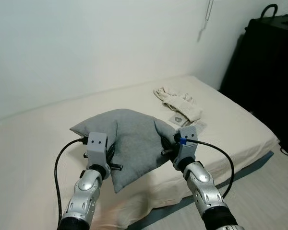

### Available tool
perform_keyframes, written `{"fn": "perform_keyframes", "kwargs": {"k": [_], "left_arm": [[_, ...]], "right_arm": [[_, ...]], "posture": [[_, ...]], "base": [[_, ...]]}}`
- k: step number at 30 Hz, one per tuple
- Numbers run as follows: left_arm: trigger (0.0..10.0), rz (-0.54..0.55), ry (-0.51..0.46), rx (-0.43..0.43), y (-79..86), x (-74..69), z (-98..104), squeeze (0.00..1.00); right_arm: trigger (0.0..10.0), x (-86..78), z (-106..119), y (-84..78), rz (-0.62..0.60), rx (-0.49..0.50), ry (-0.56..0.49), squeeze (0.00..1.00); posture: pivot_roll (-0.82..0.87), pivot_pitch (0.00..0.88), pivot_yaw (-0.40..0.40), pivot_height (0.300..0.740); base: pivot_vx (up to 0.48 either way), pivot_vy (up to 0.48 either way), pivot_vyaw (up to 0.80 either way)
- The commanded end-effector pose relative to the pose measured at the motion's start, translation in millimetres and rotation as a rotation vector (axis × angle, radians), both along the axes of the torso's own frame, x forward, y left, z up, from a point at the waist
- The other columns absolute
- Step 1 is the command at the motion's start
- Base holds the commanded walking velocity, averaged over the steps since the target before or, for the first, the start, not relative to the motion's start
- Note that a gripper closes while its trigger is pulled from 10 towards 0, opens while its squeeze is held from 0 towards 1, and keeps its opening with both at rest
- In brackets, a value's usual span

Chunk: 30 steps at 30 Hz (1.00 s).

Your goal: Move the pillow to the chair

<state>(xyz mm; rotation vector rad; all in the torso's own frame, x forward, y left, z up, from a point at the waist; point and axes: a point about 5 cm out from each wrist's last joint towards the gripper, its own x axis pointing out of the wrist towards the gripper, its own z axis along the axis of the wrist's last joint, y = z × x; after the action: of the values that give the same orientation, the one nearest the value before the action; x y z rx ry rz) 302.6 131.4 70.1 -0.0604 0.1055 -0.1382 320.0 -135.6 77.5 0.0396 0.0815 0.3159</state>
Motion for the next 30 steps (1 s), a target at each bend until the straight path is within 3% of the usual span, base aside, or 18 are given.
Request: {"fn": "perform_keyframes", "kwargs": {"k": [1, 27, 30], "left_arm": [[10.0, 0.063, -0.031, 0.016, 15.2, 1.8, 5.3, 0.0], [10.0, 0.066, -0.064, -0.013, 12.8, -4.0, 5.2, 0.0], [10.0, 0.068, -0.065, -0.012, 12.4, -4.3, 5.2, 0.0]], "right_arm": [[10.0, -0.9, 0.0, -3.4, -0.017, 0.004, -0.01, 0.0], [10.0, -2.1, 0.4, -2.0, -0.008, 0.016, -0.011, 0.0], [10.0, -2.1, -0.1, -2.3, -0.01, 0.023, -0.002, 0.0]], "posture": [[-0.01, 0.036, 0.002, 0.74], [-0.01, 0.031, -0.003, 0.74], [-0.01, 0.031, -0.003, 0.74]], "base": [[0.0, 0.0, 0.0], [0.0, 0.0, 0.0], [0.0, 0.0, -0.55]]}}
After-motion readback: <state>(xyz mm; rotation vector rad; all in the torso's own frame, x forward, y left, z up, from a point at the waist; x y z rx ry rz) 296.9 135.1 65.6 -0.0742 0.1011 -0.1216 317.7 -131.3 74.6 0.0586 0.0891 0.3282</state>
